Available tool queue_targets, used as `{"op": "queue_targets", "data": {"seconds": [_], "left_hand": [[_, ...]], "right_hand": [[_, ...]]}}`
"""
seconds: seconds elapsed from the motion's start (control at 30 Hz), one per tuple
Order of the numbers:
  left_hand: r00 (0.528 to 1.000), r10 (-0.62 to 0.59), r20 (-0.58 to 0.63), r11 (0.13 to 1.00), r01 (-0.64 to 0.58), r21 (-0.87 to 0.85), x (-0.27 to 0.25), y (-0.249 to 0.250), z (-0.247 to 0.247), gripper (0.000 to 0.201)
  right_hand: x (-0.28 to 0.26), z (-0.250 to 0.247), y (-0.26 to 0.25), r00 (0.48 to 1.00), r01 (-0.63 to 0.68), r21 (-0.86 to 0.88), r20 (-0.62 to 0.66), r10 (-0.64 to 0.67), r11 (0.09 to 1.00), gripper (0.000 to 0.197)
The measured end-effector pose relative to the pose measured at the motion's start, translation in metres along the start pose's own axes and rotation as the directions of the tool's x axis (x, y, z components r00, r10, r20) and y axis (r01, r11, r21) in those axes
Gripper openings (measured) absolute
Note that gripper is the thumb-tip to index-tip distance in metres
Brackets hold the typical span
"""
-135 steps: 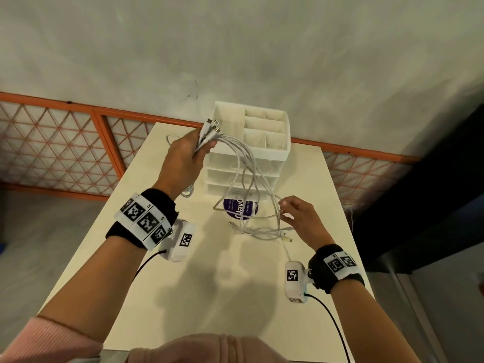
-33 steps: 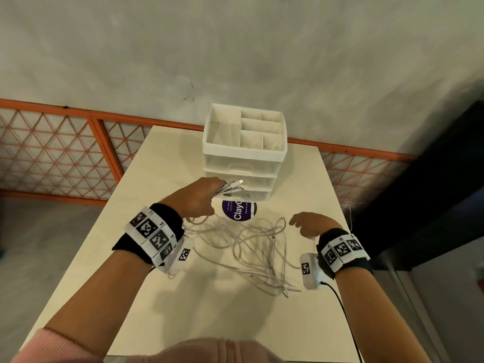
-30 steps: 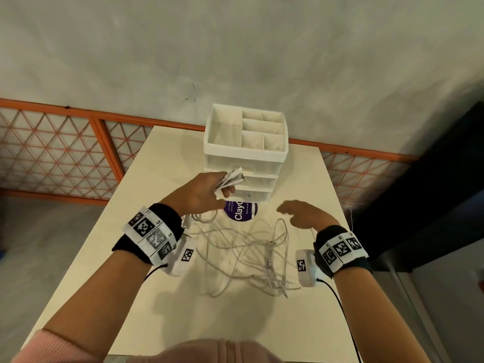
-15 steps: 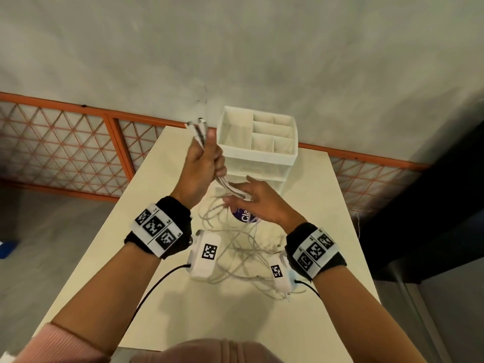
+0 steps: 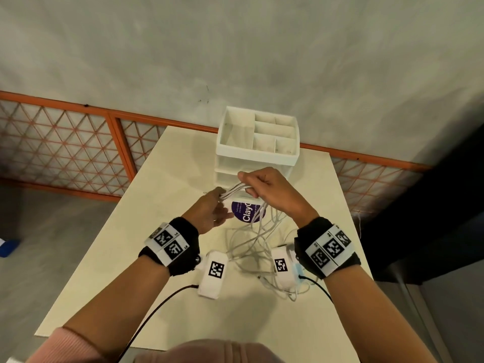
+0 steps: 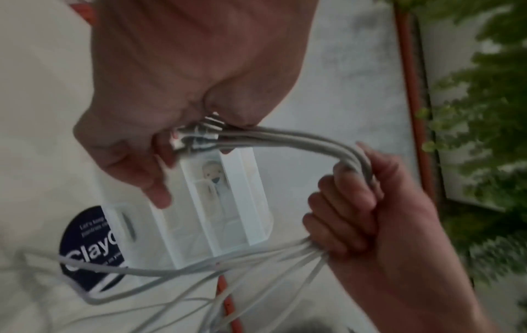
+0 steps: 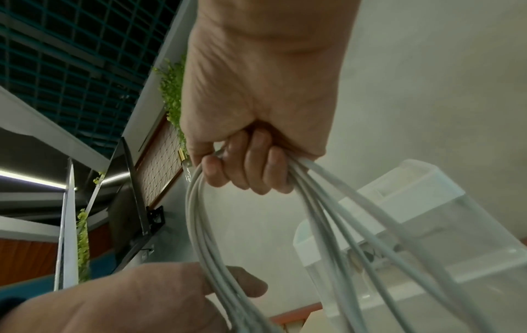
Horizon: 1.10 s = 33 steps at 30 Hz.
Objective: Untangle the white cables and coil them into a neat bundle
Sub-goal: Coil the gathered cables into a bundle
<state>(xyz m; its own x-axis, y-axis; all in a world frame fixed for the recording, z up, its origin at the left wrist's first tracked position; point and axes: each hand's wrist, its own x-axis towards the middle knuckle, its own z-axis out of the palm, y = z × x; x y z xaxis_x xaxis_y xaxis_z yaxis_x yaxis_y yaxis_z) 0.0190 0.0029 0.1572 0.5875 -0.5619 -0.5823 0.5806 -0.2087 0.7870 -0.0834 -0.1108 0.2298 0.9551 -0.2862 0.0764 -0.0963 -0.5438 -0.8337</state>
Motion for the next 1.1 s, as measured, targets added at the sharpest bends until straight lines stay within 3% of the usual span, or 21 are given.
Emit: {"op": "queue_targets", "data": {"seconds": [0.03,0.1,0.13,0.2,0.27,0.33,0.43,0.53,0.67,0.73,0.87,0.97,1.1], "left_hand": [[1.000,0.028,-0.002,0.997,-0.028,0.066,0.002,-0.004,0.001,0.031],[0.993,0.103,-0.048,0.963,-0.088,0.254,0.006,-0.009,0.000,0.067],[0.981,0.190,-0.039,0.932,-0.167,0.321,0.005,-0.009,0.002,0.067],[0.931,0.355,0.090,0.877,-0.364,0.314,-0.003,-0.005,0.008,0.046],[0.893,0.410,0.188,0.840,-0.449,0.304,-0.015,0.001,0.016,0.069],[0.859,0.435,0.270,0.827,-0.500,0.257,-0.024,0.005,0.022,0.074],[0.821,0.449,0.353,0.810,-0.541,0.227,-0.030,0.002,0.022,0.058],[0.793,0.508,0.335,0.786,-0.586,0.196,-0.035,0.008,0.022,0.048],[0.735,0.618,0.277,0.730,-0.668,0.142,-0.035,0.034,0.016,0.049],[0.737,0.636,0.231,0.734,-0.669,0.116,-0.032,0.041,0.011,0.049],[0.756,0.607,0.245,0.749,-0.648,0.141,-0.024,0.028,0.013,0.042],[0.749,0.603,0.275,0.745,-0.652,0.141,-0.022,0.014,0.023,0.040],[0.737,0.644,0.205,0.719,-0.675,0.167,-0.015,0.006,0.033,0.040]], "right_hand": [[0.001,-0.001,-0.001,1.000,-0.007,-0.013,0.000,0.007,1.000,0.053],[0.004,-0.003,0.001,1.000,-0.027,-0.025,-0.006,0.027,0.999,0.052],[0.006,-0.005,0.001,1.000,-0.030,-0.035,-0.005,0.030,0.999,0.052],[0.008,-0.006,0.002,0.999,-0.038,-0.061,0.003,0.038,0.997,0.053],[0.009,-0.006,0.002,0.999,-0.047,-0.067,0.000,0.047,0.997,0.053],[0.012,-0.009,0.003,0.998,-0.054,-0.053,-0.042,0.051,0.997,0.051],[0.016,-0.020,0.008,0.992,-0.080,-0.036,-0.106,0.076,0.996,0.049],[0.014,-0.027,0.022,0.981,-0.160,0.131,-0.093,0.173,0.978,0.041],[0.002,-0.014,0.054,0.972,-0.233,0.125,-0.003,0.236,0.964,0.064],[-0.005,-0.001,0.066,0.968,-0.248,0.179,0.022,0.249,0.952,0.059],[-0.001,0.016,0.058,0.944,-0.291,0.323,-0.055,0.325,0.901,0.054],[0.006,0.018,0.045,0.933,-0.288,0.341,-0.108,0.342,0.895,0.052],[0.009,0.021,0.036,0.933,-0.284,0.348,-0.115,0.341,0.893,0.047]]}}
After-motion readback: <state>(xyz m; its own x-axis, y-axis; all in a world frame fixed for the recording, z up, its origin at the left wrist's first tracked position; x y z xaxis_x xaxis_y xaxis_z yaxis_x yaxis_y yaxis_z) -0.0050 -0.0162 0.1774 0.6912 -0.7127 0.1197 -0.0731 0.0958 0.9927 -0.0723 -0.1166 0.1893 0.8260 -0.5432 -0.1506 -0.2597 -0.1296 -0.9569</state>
